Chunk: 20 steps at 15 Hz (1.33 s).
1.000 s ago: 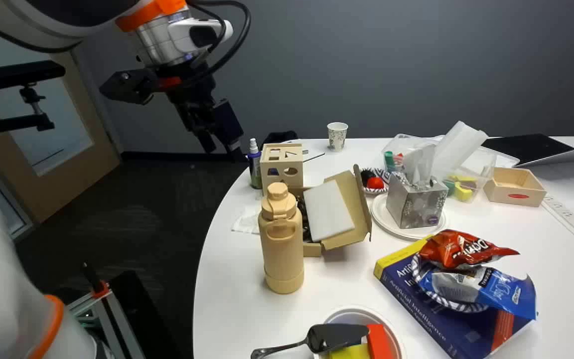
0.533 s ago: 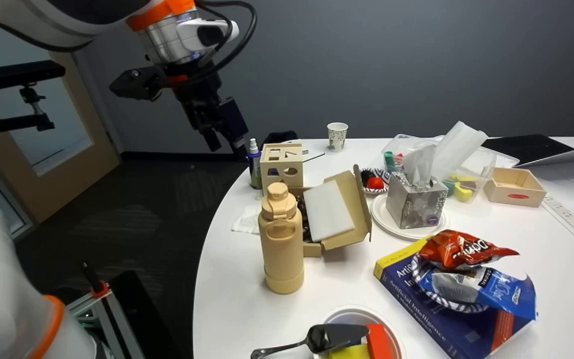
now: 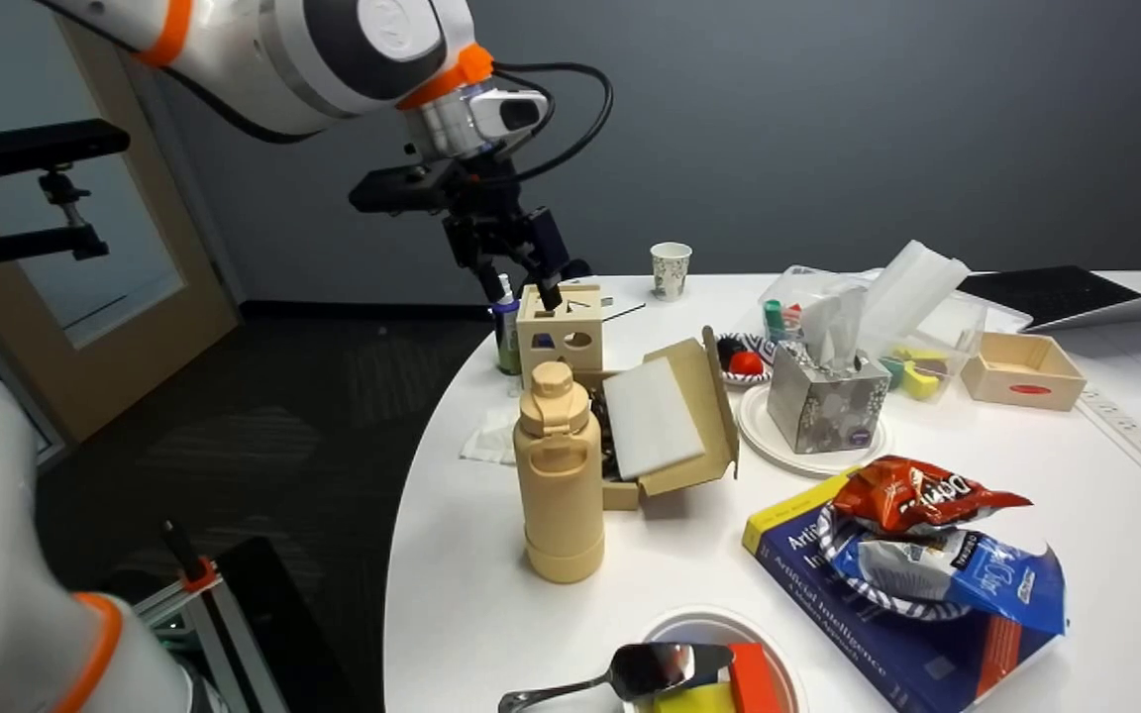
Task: Slide the lid of the shape sorter open
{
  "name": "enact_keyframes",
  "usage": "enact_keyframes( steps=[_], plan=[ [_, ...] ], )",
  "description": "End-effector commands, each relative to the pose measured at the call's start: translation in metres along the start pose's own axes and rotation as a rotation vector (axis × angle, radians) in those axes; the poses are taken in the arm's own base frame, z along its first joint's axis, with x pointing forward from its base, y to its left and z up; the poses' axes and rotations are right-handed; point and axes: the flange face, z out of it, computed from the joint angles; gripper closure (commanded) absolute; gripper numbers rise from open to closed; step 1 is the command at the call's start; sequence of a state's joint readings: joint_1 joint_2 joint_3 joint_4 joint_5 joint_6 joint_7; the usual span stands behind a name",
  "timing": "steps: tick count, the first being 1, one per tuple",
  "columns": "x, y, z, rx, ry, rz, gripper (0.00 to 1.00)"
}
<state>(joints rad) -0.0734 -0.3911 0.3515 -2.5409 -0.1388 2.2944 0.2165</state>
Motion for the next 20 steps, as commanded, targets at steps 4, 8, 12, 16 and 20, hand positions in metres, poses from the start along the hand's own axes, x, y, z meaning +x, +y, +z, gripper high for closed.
enact_keyframes(
  steps=[4,8,12,16,20],
  plan=[
    [0.094,-0.065,0.032,-0.05,0.034,-0.164,0.0],
    [0.129,-0.095,0.06,-0.11,0.058,-0.205,0.0],
    [0.154,-0.116,0.092,-0.084,0.05,-0.235,0.0],
    [0.17,-0.136,0.107,-0.059,0.063,-0.257,0.0],
    [0.182,-0.147,0.109,-0.045,0.089,-0.269,0.0]
  ],
)
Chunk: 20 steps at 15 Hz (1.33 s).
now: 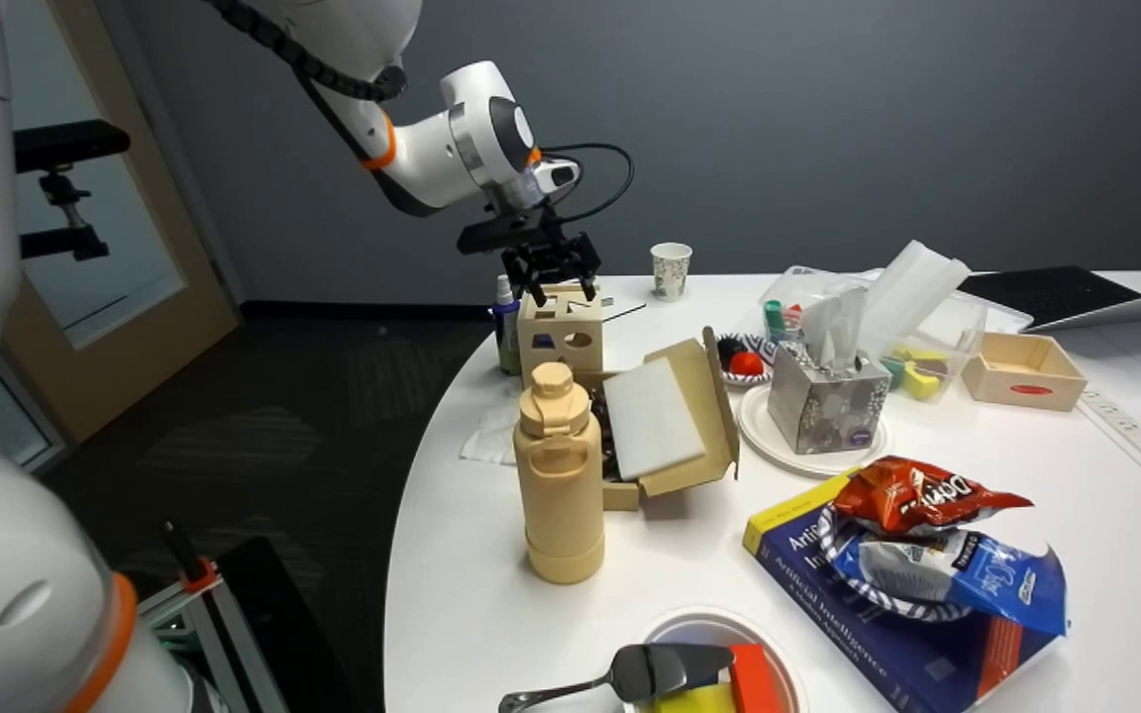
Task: Slide the lid of the shape sorter open
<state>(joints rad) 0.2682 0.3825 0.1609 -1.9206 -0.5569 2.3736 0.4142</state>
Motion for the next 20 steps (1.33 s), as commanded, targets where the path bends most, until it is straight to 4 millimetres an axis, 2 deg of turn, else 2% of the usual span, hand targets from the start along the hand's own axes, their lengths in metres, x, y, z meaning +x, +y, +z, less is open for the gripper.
enact_keyframes(
  steps=[1,8,20],
  plan=[
    [0.018,-0.007,0.001,0.014,0.017,-0.018,0.0],
    [0.026,-0.021,0.013,0.051,-0.002,-0.047,0.0],
    [0.032,-0.026,0.033,0.037,-0.036,-0.074,0.0]
  ],
)
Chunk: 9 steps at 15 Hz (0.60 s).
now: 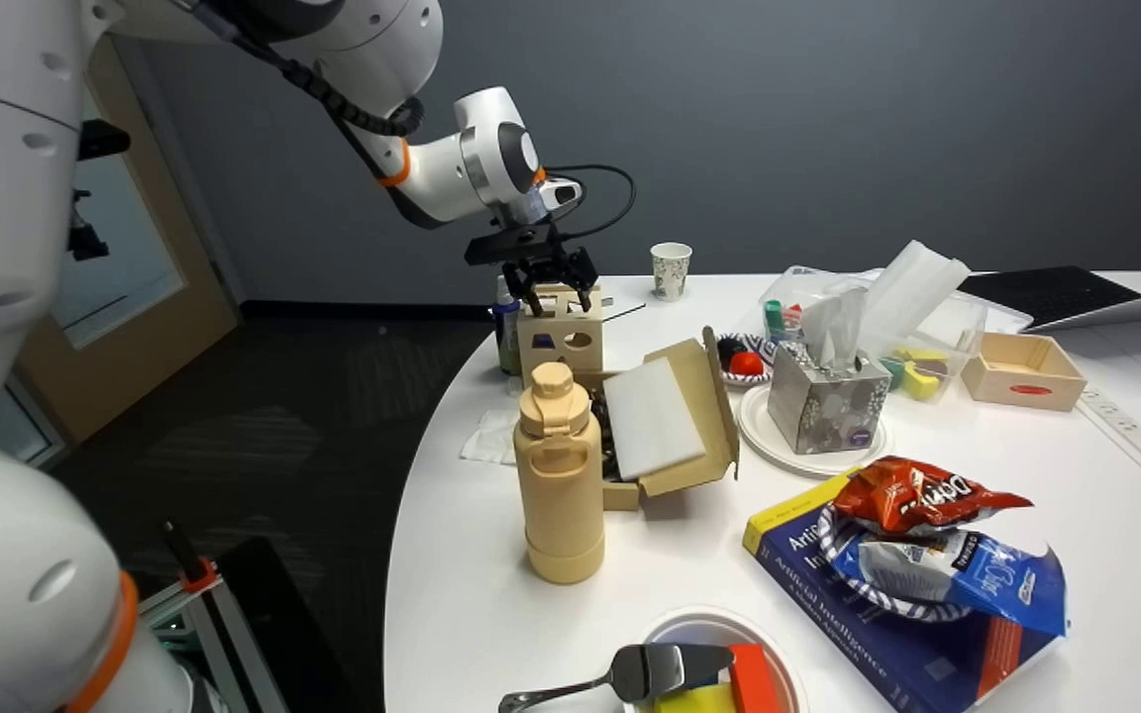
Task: Slide the lid of the shape sorter open
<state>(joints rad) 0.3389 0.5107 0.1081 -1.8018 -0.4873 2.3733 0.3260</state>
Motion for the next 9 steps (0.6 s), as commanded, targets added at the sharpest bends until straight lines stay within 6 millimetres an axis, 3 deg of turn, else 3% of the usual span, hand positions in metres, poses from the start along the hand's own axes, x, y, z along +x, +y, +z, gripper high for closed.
enact_keyframes(
  steps=[1,9],
  plan=[
    [0.0083,-0.0017,0.0046,-0.007,-0.019,-0.02,0.0],
    [0.0141,-0.0035,0.0105,-0.066,-0.024,-0.038,0.0]
  ],
)
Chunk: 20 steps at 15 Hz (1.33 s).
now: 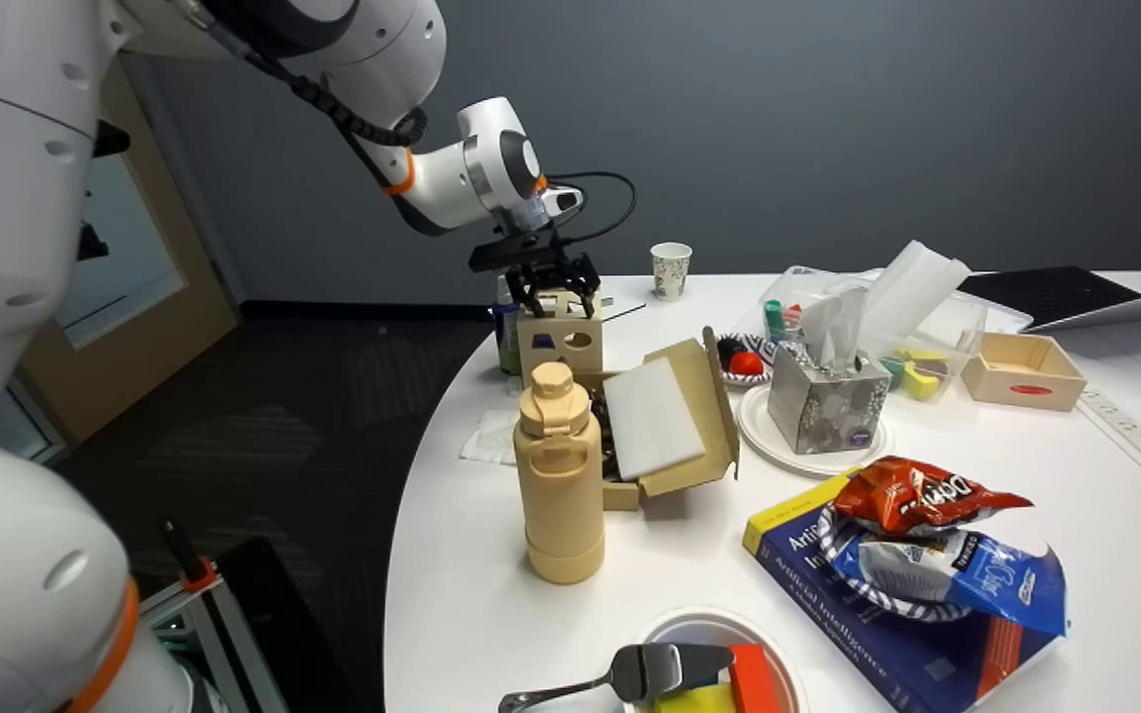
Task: Slide the lid of the shape sorter open
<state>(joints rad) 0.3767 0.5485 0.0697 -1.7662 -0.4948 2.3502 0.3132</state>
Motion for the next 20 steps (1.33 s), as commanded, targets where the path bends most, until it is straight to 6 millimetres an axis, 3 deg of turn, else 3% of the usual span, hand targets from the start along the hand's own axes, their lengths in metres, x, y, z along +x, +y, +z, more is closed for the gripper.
enact_keyframes(
  steps=[1,20],
  plan=[
    [0.01,0.001,-0.002,-0.046,-0.003,-0.015,0.0],
    [0.023,0.038,0.015,-0.101,-0.019,0.033,0.0]
  ],
)
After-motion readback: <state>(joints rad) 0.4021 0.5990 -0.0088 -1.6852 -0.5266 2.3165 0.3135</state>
